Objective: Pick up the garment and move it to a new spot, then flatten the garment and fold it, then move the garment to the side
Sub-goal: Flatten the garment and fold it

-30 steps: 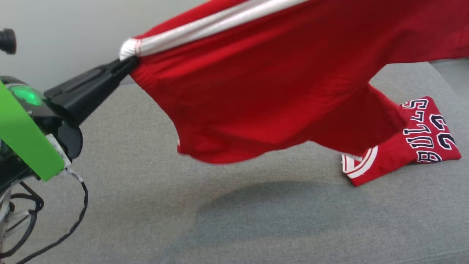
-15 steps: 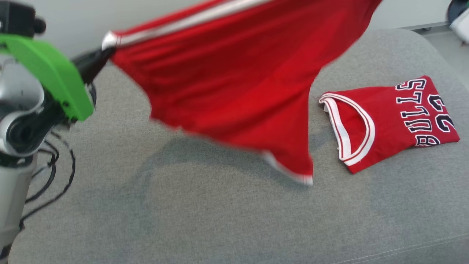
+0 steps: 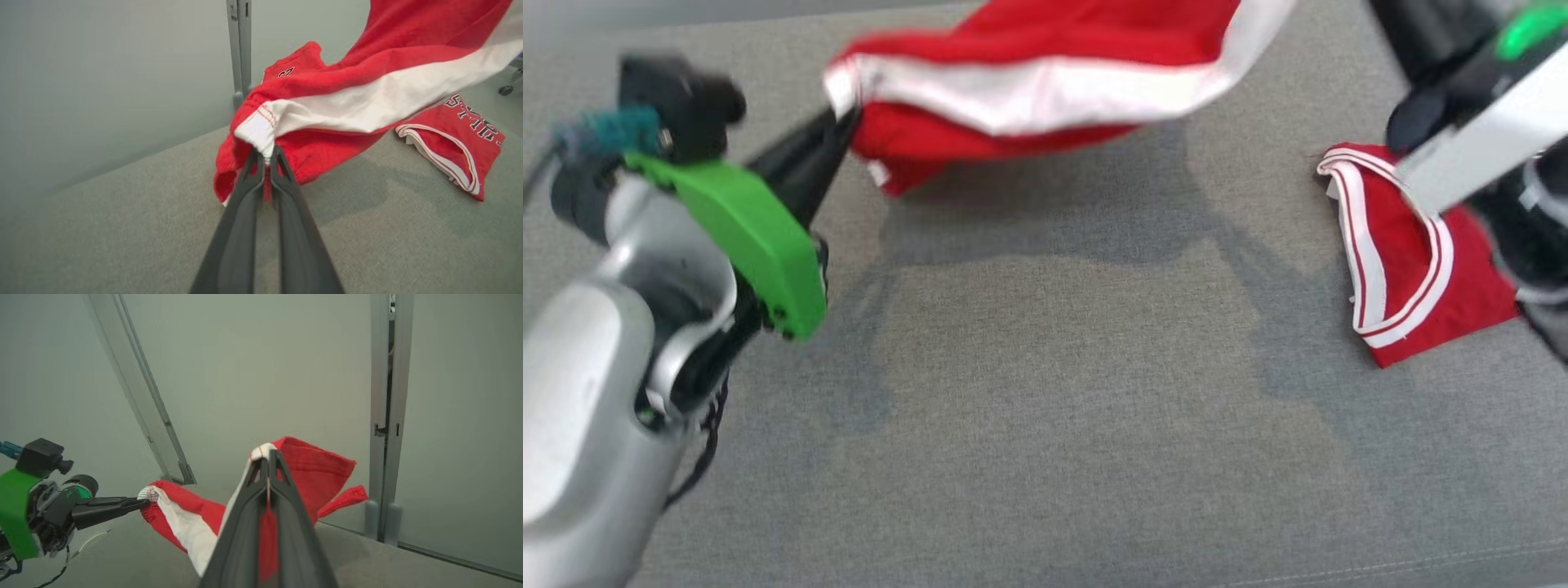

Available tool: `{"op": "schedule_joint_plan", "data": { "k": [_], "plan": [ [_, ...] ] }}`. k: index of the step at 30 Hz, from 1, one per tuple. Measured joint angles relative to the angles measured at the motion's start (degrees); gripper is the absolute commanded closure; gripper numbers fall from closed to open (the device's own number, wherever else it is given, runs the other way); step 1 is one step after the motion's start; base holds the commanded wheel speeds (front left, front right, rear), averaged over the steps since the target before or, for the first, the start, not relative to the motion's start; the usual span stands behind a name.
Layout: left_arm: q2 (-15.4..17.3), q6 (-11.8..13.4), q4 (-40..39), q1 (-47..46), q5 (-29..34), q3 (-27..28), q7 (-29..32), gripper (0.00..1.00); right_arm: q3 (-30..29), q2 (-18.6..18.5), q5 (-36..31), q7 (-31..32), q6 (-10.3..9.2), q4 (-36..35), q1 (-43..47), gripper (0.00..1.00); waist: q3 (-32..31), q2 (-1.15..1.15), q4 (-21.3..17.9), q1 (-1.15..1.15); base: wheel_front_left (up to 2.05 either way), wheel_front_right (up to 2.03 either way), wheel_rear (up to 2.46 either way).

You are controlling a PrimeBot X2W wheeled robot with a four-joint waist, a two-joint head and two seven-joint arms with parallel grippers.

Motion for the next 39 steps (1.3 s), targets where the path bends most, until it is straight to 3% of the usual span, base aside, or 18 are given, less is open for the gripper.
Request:
{"op": "schedule_joint_plan", "data": {
  "k": [4,7,12,16,22,26,29,34,39],
  "plan": [
    [1.65,-0.01,6.94,11.86,1.64,-0.29,-5.63,1.00,7.38,-1.96,-5.48,-1.74,2.76,2.01,11.13,1.00,3.07,0.00,0.08,0.00,0.00,0.00,0.00],
    [1.87,-0.03,10.54,17.44,2.82,-0.19,-10.18,1.00,12.11,-2.61,-9.42,-2.79,3.78,4.01,16.57,1.00,4.54,0.00,-0.48,0.00,0.00,0.00,0.00],
    [-0.79,-0.04,11.69,22.54,0.91,0.59,-16.53,1.00,15.17,-7.62,-14.78,-3.69,3.78,5.69,20.89,1.00,4.46,0.00,-2.00,0.00,0.00,0.00,0.00],
    [-2.05,-0.04,10.59,28.93,-1.07,1.16,-19.76,1.00,14.52,-10.95,-14.72,-4.27,2.82,5.48,25.23,1.00,1.99,0.00,-2.87,0.00,0.00,0.00,0.00],
    [-3.07,0.22,8.54,38.84,-5.26,-0.25,-19.30,1.00,14.77,-15.56,-10.91,-2.37,0.85,4.11,33.92,1.00,-1.75,0.00,-3.23,0.00,0.00,0.00,0.00],
    [-4.60,2.09,5.13,48.32,-13.90,0.43,-16.89,1.00,16.23,-18.22,-4.30,2.24,0.04,2.10,40.87,1.00,-4.29,0.00,-3.35,0.00,0.00,0.00,0.00],
    [-4.42,2.64,1.02,54.42,-16.63,-0.04,-14.68,1.00,15.74,-21.23,1.09,4.74,-1.12,-0.65,45.07,1.00,-5.98,0.00,-3.62,0.00,0.00,0.00,0.00],
    [-3.54,2.71,-6.46,55.43,-18.90,-0.42,-11.95,1.00,10.02,-25.08,1.86,3.38,-1.87,-6.50,41.74,1.00,-6.90,0.00,-3.79,0.00,0.00,0.00,0.00],
    [-2.94,4.47,-11.46,51.13,-21.40,0.23,-7.65,1.00,8.51,-24.66,3.82,5.10,0.03,-9.49,36.09,1.00,-5.18,0.00,-3.33,0.00,0.00,0.00,0.00]
  ]
}}
